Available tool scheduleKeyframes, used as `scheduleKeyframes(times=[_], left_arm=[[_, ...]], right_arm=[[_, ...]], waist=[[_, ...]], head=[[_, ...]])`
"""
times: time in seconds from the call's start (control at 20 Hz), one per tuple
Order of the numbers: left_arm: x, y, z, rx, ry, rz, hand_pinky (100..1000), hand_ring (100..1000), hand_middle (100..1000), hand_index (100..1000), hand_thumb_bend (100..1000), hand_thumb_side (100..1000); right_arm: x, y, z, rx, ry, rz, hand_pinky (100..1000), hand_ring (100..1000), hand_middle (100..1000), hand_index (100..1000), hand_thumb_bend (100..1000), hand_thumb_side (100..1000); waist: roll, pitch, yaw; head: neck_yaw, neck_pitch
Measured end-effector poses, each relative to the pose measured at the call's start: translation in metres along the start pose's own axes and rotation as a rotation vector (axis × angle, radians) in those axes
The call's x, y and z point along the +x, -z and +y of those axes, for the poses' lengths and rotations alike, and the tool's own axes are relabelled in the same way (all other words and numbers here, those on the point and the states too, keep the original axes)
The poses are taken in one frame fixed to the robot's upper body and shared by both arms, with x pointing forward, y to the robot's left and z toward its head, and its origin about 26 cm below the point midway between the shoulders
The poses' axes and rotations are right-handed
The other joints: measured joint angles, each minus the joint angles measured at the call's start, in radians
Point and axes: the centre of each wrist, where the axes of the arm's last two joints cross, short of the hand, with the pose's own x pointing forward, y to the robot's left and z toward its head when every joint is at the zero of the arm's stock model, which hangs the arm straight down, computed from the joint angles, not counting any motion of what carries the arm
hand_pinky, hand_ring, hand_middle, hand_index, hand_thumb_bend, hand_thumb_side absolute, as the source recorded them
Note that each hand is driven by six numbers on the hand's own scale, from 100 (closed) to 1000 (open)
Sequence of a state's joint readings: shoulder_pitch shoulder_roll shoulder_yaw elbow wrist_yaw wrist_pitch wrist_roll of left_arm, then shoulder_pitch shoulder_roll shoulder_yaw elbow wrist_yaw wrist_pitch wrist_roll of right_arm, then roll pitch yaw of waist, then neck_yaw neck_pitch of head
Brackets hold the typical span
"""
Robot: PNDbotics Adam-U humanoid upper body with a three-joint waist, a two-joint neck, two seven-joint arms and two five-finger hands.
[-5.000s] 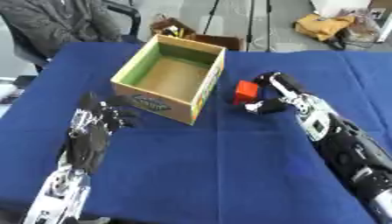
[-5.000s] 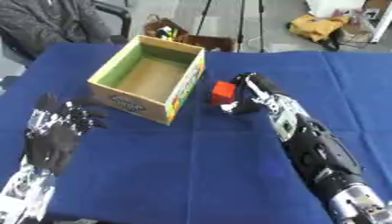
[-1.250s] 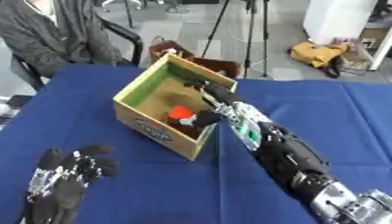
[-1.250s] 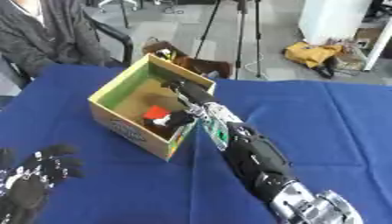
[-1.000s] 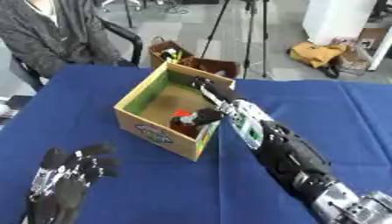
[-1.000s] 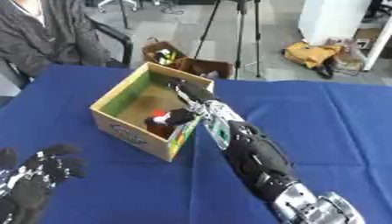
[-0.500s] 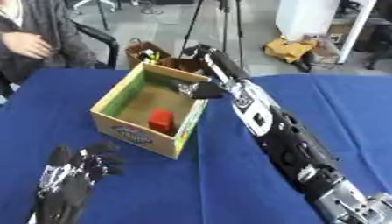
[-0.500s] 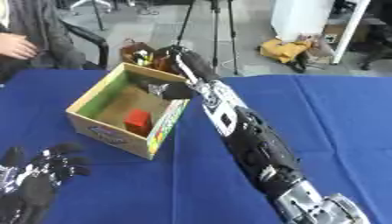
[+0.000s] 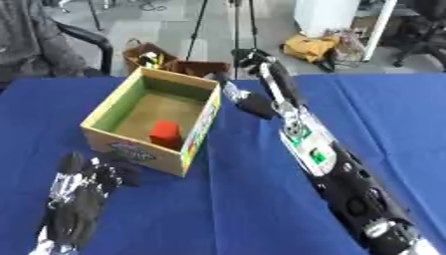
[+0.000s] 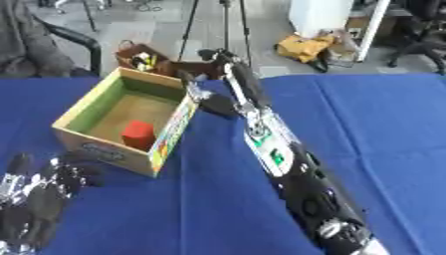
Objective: Pick up objects on the table and place them in the box.
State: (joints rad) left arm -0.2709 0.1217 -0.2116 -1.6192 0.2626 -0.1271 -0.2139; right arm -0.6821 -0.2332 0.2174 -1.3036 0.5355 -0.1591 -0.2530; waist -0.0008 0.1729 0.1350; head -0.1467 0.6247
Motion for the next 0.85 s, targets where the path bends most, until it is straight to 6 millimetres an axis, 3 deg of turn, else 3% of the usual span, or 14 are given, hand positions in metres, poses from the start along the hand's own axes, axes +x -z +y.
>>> scheduleKeyframes(times=[0.3, 0.6, 0.65, 0.7, 0.85], left_arm=[[-0.001, -0.007, 0.007, 0.051, 0.013, 0.006, 637, 693, 719, 788, 431, 1000], [-0.003, -0.013, 0.013, 0.09, 0.023, 0.011, 641, 693, 719, 788, 435, 1000], [-0.003, -0.014, 0.013, 0.094, 0.023, 0.014, 640, 693, 719, 788, 410, 1000], [-0.003, -0.015, 0.013, 0.097, 0.023, 0.014, 639, 693, 719, 788, 432, 1000], [-0.003, -0.015, 0.014, 0.101, 0.025, 0.013, 637, 693, 719, 788, 434, 1000]], right_arm=[[0.001, -0.045, 0.002, -0.02, 0.12, 0.078, 672, 748, 747, 862, 245, 751], [-0.008, -0.088, -0.005, -0.075, 0.214, 0.164, 668, 743, 741, 864, 198, 745], [-0.01, -0.093, -0.006, -0.091, 0.229, 0.184, 668, 741, 738, 863, 100, 720], [-0.011, -0.098, -0.007, -0.105, 0.244, 0.201, 667, 739, 735, 863, 189, 744], [-0.015, -0.108, -0.01, -0.139, 0.292, 0.242, 665, 735, 730, 862, 185, 745]], waist=[[0.006, 0.0, -0.039], [0.008, 0.0, -0.058], [0.009, 0.0, -0.062], [0.011, 0.0, -0.065], [0.014, 0.0, -0.074]], head=[[0.063, 0.047], [0.098, 0.067], [0.102, 0.069], [0.103, 0.07], [0.105, 0.078]])
